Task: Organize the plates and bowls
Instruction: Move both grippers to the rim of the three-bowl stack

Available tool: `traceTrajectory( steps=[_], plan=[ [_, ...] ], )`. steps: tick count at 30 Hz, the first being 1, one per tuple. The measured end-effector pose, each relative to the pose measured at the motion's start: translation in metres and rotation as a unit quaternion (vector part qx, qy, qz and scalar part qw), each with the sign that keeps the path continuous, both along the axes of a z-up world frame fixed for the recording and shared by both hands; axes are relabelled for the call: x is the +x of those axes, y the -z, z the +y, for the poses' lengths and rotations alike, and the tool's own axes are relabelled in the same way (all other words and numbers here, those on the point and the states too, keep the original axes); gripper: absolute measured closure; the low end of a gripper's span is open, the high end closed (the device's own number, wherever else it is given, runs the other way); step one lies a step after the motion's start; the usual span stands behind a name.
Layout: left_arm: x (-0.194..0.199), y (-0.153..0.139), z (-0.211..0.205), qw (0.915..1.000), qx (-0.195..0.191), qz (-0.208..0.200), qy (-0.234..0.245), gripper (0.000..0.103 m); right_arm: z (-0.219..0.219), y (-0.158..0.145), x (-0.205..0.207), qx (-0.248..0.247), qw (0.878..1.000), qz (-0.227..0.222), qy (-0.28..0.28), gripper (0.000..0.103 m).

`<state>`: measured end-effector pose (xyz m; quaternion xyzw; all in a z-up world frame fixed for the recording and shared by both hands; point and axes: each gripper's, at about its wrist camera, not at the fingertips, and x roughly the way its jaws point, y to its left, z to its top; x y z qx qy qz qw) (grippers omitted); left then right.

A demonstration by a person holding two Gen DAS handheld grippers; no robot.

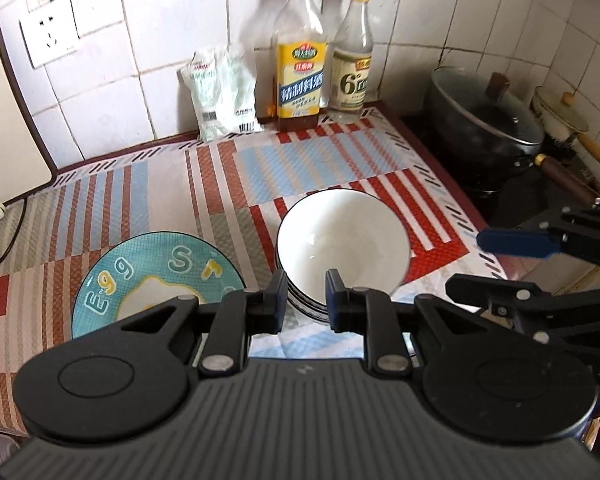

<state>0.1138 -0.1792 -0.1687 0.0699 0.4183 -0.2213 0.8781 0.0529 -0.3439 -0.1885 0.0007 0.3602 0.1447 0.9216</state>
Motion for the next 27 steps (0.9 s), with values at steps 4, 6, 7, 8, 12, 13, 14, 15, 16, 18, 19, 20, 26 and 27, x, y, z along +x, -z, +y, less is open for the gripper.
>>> traceTrajectory(
  steps=[4, 6, 7, 8, 12, 13, 14, 15, 16, 18, 19, 20, 26, 27],
  plan=[
    [-0.017, -0.005, 0.002, 0.9999, -0.015, -0.005, 0.001, 0.081, 0.003, -0.013, -0.017, -0.011, 1.0, -0.027, -0.011, 0.044],
    [-0.025, -0.007, 0.002, 0.9998, -0.019, -0.008, 0.0, 0.077, 0.004, -0.016, -0.024, -0.012, 0.999, -0.034, -0.015, 0.044],
    [-0.029, -0.008, 0.002, 0.9997, -0.022, -0.009, 0.0, 0.075, 0.004, -0.017, -0.028, -0.01, 0.999, -0.038, -0.017, 0.042],
    [-0.033, -0.009, 0.002, 0.9996, -0.025, -0.011, 0.0, 0.071, 0.004, -0.018, -0.031, -0.008, 0.999, -0.04, -0.019, 0.042],
    [-0.048, -0.01, 0.0, 0.9994, -0.033, -0.014, -0.003, 0.068, 0.006, -0.017, -0.044, -0.011, 0.999, -0.048, -0.021, 0.039],
    [-0.05, -0.009, -0.001, 0.9993, -0.035, -0.014, -0.003, 0.067, 0.007, -0.015, -0.046, -0.013, 0.999, -0.049, -0.021, 0.038],
    [-0.053, -0.009, -0.001, 0.9992, -0.037, -0.016, -0.004, 0.063, 0.007, -0.014, -0.049, -0.016, 0.998, -0.049, -0.02, 0.038],
    [-0.056, -0.009, -0.001, 0.999, -0.039, -0.019, -0.006, 0.062, 0.007, -0.012, -0.052, -0.017, 0.998, -0.049, -0.019, 0.037],
    [-0.058, -0.008, -0.001, 0.9989, -0.041, -0.021, -0.007, 0.062, 0.007, -0.009, -0.055, -0.017, 0.998, -0.05, -0.018, 0.034],
    [-0.06, -0.004, -0.001, 0.9988, -0.043, -0.022, -0.012, 0.062, 0.007, -0.004, -0.059, -0.015, 0.998, -0.052, -0.014, 0.033],
    [-0.062, -0.003, 0.0, 0.9987, -0.044, -0.021, -0.017, 0.062, 0.007, 0.0, -0.061, -0.015, 0.998, -0.053, -0.012, 0.031],
    [-0.062, -0.001, 0.0, 0.9985, -0.047, -0.016, -0.022, 0.061, 0.006, 0.003, -0.062, -0.019, 0.998, -0.054, -0.009, 0.031],
    [-0.062, 0.012, 0.003, 0.997, -0.059, -0.027, -0.042, 0.053, -0.001, 0.019, -0.066, -0.02, 0.997, -0.074, 0.01, 0.013],
    [-0.062, 0.015, 0.003, 0.9969, -0.06, -0.029, -0.041, 0.053, -0.003, 0.021, -0.066, -0.019, 0.997, -0.08, 0.012, 0.013]
  ],
)
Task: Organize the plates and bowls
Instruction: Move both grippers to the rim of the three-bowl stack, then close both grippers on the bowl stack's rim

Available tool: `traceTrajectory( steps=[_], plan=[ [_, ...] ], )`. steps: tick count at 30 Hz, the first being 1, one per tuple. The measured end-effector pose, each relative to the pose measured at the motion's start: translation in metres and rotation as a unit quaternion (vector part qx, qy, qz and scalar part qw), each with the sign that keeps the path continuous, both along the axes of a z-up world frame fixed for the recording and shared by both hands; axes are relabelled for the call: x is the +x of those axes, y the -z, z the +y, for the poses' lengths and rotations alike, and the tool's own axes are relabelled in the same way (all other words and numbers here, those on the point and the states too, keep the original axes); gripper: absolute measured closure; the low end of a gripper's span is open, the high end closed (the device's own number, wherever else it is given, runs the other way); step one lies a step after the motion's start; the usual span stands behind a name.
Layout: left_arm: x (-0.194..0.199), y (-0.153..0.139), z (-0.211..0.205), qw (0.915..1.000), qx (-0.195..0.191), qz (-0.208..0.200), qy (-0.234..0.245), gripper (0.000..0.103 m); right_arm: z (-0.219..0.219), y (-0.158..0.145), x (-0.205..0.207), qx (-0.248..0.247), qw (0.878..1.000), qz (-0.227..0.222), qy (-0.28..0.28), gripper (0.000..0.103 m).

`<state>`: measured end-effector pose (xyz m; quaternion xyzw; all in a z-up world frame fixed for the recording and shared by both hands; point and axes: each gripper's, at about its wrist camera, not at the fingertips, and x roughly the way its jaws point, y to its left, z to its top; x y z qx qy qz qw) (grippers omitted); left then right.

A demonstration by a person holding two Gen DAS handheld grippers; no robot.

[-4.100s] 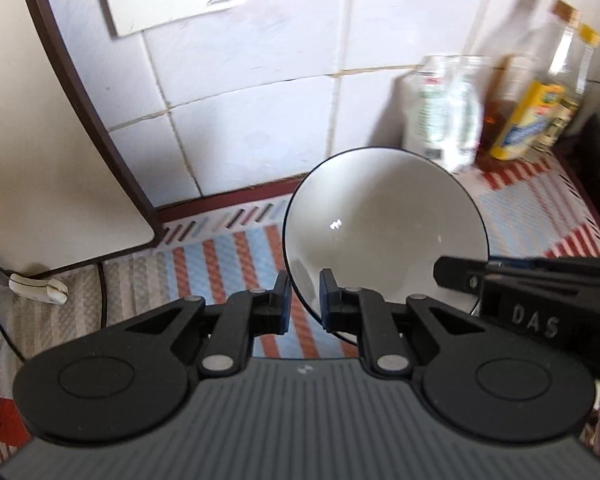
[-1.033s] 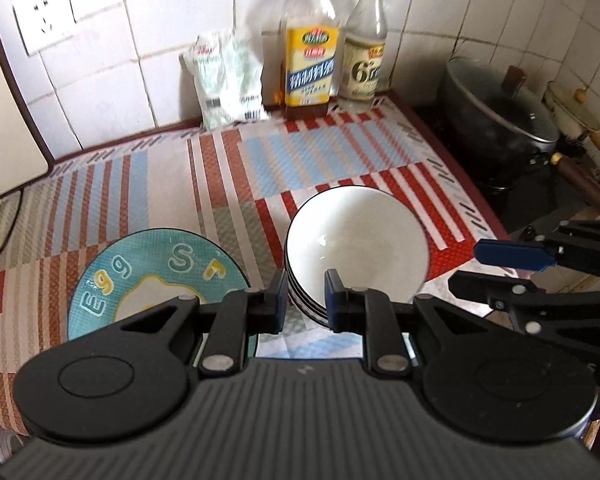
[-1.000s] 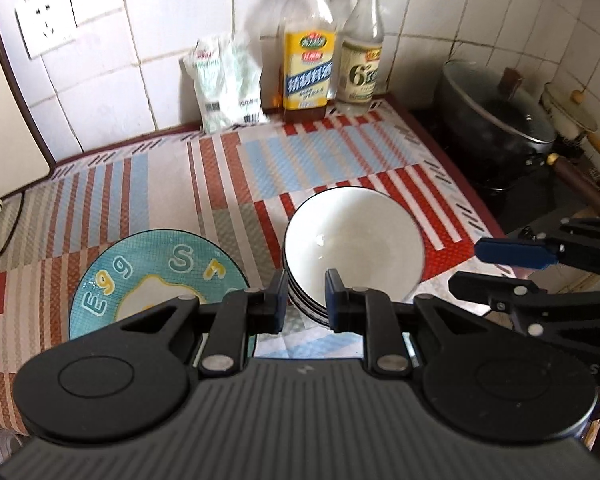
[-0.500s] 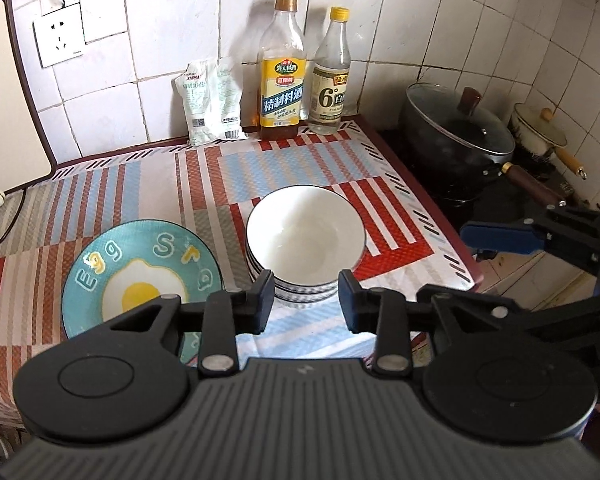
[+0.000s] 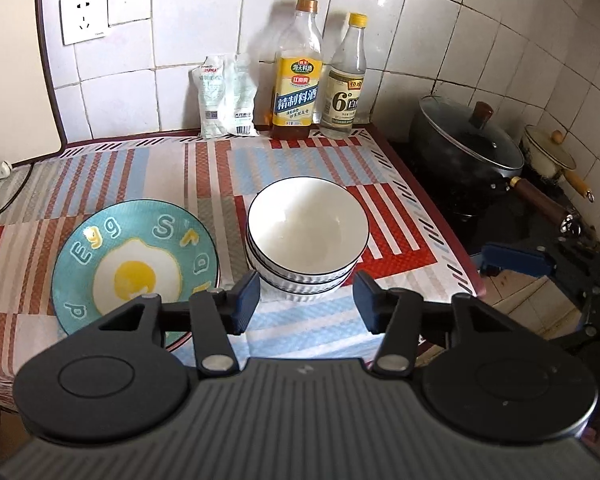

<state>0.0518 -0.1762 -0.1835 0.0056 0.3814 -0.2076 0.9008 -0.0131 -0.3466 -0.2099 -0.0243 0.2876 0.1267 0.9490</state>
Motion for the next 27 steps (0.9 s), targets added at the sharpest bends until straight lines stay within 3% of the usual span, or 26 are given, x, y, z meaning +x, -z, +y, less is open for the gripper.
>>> traceTrajectory(
  steps=[10, 27],
  plan=[
    [0.011, 0.031, -0.01, 0.9987, -0.007, -0.028, -0.043, 0.053, -0.005, 0.044, 0.01, 0.007, 0.999, -0.043, -0.006, 0.012],
    [0.068, 0.081, -0.012, 0.9923, -0.052, 0.04, -0.105, 0.046, 0.008, 0.127, 0.067, 0.026, 0.999, -0.031, -0.012, 0.006]
  ],
)
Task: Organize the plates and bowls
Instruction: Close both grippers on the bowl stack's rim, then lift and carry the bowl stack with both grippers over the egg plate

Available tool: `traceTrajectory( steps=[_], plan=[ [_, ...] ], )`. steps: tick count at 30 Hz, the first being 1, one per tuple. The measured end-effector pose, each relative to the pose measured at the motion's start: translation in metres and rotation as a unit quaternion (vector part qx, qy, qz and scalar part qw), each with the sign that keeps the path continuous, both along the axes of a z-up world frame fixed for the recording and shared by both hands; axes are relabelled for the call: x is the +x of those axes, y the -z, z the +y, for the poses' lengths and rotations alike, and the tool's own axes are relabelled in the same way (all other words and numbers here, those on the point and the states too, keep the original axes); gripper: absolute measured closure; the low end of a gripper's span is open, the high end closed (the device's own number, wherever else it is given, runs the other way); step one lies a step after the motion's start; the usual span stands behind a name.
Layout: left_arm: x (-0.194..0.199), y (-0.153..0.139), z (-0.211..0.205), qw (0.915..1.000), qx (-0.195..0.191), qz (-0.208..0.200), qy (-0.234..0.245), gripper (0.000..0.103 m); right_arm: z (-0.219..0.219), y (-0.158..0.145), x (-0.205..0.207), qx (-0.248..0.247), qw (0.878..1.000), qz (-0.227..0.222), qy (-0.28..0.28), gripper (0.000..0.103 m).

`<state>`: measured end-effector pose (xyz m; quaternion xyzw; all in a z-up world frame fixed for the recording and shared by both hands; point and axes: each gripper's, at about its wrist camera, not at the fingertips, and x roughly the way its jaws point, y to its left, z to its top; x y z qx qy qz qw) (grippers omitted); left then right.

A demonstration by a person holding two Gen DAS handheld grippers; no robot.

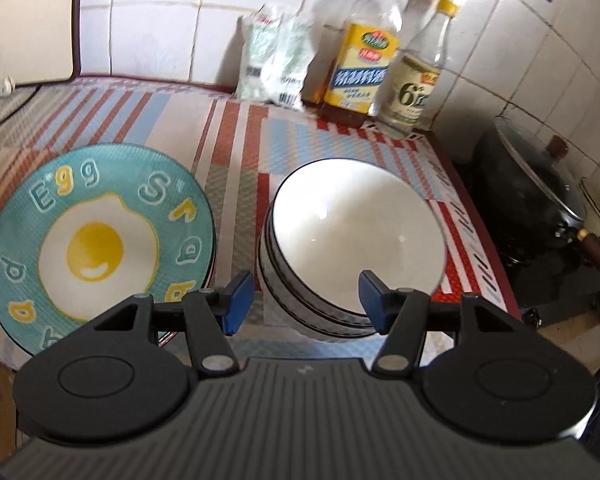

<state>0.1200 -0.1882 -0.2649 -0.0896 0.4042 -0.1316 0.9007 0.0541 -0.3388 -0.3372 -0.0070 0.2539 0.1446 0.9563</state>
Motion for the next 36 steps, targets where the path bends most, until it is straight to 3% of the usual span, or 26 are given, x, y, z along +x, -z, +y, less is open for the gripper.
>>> traceTrajectory(
  steps=[4, 11, 15, 21, 22, 24, 36],
  plan=[
    [0.009, 0.007, 0.0, 0.9999, -0.001, 0.011, 0.001, 0.046, 0.008, 0.007, 0.011, 0.004, 1.0, -0.005, -0.005, 0.004],
    [0.019, 0.016, 0.002, 0.9993, -0.02, 0.026, 0.02, 0.046, 0.029, 0.022, 0.026, -0.05, 0.999, -0.011, -0.004, 0.002],
    [0.024, 0.016, 0.006, 0.9995, -0.01, 0.027, 0.009, 0.046, 0.028, 0.017, 0.026, -0.036, 0.999, -0.014, -0.001, 0.002],
    [0.043, 0.027, 0.009, 0.9979, -0.017, 0.062, 0.011, 0.047, 0.028, 0.02, 0.033, -0.02, 1.0, -0.013, -0.008, 0.001],
    [0.044, 0.027, 0.008, 0.9978, -0.018, 0.061, 0.016, 0.048, 0.027, 0.021, 0.035, -0.011, 1.0, -0.008, -0.007, 0.001],
    [0.044, 0.026, 0.007, 0.9981, -0.02, 0.052, 0.026, 0.06, 0.028, 0.021, 0.036, -0.005, 1.0, -0.008, -0.004, 0.0],
    [0.04, 0.027, -0.001, 0.9988, -0.008, 0.026, 0.04, 0.055, 0.029, 0.023, 0.037, 0.005, 1.0, -0.015, 0.006, 0.0]
  ],
)
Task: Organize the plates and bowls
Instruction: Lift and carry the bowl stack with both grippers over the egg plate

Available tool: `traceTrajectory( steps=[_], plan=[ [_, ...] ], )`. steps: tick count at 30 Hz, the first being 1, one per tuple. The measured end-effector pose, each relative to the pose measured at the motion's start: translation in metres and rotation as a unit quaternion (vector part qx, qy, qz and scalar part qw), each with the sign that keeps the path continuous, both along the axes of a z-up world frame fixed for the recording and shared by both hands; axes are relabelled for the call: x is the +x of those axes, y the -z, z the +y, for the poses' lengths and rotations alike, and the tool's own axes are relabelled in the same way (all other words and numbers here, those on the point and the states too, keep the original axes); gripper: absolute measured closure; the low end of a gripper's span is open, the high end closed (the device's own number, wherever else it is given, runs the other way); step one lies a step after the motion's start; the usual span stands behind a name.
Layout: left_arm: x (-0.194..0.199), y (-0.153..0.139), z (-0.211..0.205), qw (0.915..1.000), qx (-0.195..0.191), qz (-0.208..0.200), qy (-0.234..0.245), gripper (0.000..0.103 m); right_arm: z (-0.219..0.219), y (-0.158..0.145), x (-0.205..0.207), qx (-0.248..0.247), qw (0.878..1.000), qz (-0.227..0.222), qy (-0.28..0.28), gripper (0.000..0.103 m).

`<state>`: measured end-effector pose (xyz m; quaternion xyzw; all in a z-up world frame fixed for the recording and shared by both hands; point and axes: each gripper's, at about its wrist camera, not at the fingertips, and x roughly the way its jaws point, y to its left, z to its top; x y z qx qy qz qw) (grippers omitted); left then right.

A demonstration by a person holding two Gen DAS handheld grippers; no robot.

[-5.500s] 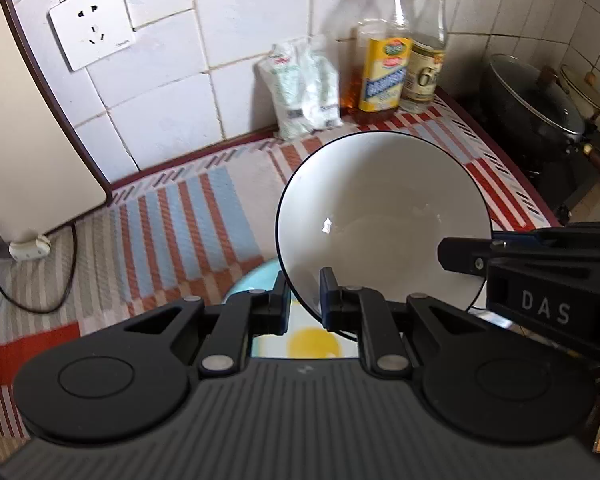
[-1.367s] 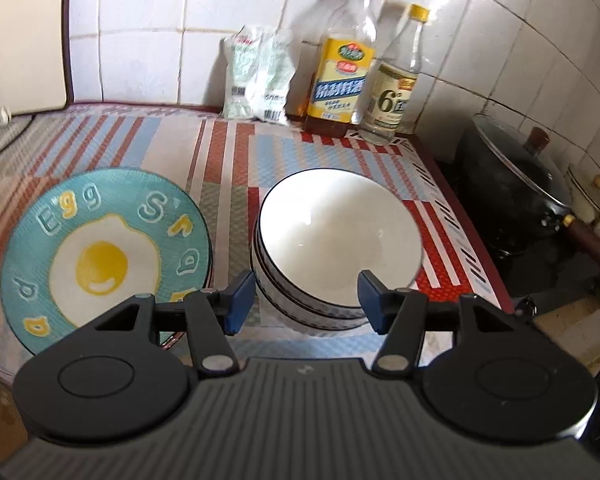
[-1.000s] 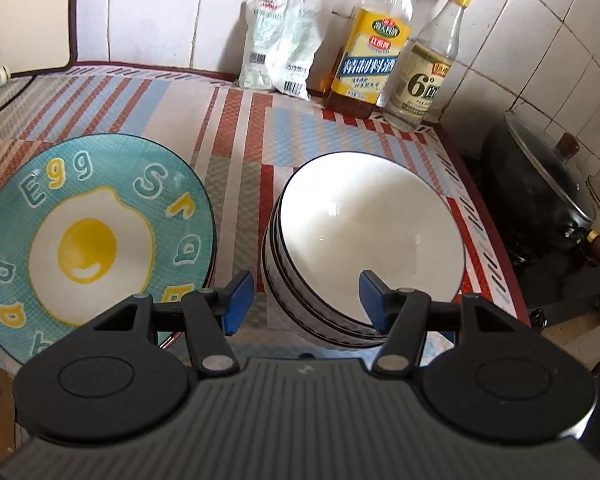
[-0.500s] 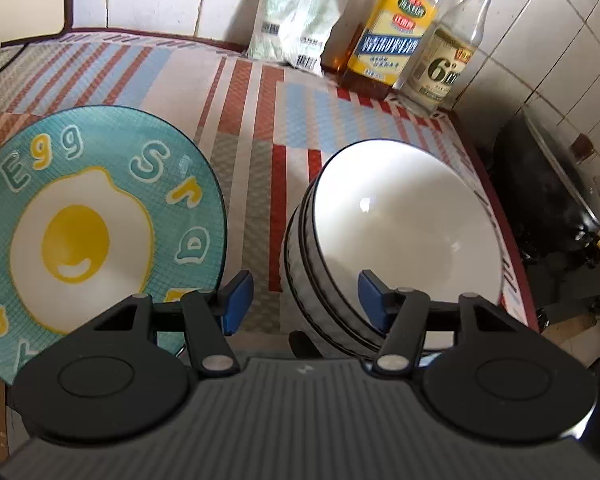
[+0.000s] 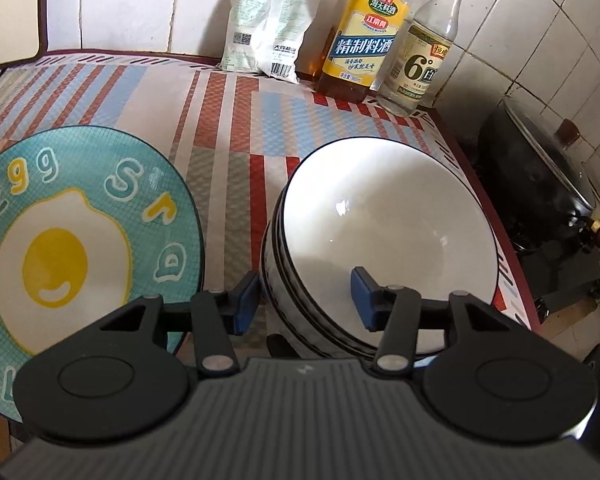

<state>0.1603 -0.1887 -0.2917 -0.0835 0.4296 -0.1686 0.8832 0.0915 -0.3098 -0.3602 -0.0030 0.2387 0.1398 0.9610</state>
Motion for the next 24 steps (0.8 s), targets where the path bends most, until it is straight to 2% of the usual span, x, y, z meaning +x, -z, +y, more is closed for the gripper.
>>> traceTrajectory(
  steps=[3, 12, 18, 24],
  plan=[
    [-0.004, -0.001, -0.001, 0.9999, 0.009, -0.014, 0.004, 0.061, 0.0, 0.0, -0.001, 0.007, 1.0, 0.003, 0.006, 0.0],
    [-0.013, -0.008, -0.014, 0.9967, 0.063, -0.033, 0.038, 0.061, 0.001, -0.004, -0.004, 0.004, 1.0, 0.013, 0.016, 0.0],
    [-0.016, -0.015, -0.007, 0.997, 0.055, -0.033, 0.044, 0.061, 0.005, -0.009, -0.011, -0.009, 1.0, 0.003, 0.022, 0.0],
    [-0.021, -0.035, 0.009, 0.9986, 0.035, -0.023, 0.033, 0.061, 0.013, -0.029, -0.018, -0.012, 1.0, 0.002, 0.017, 0.0]
  ],
)
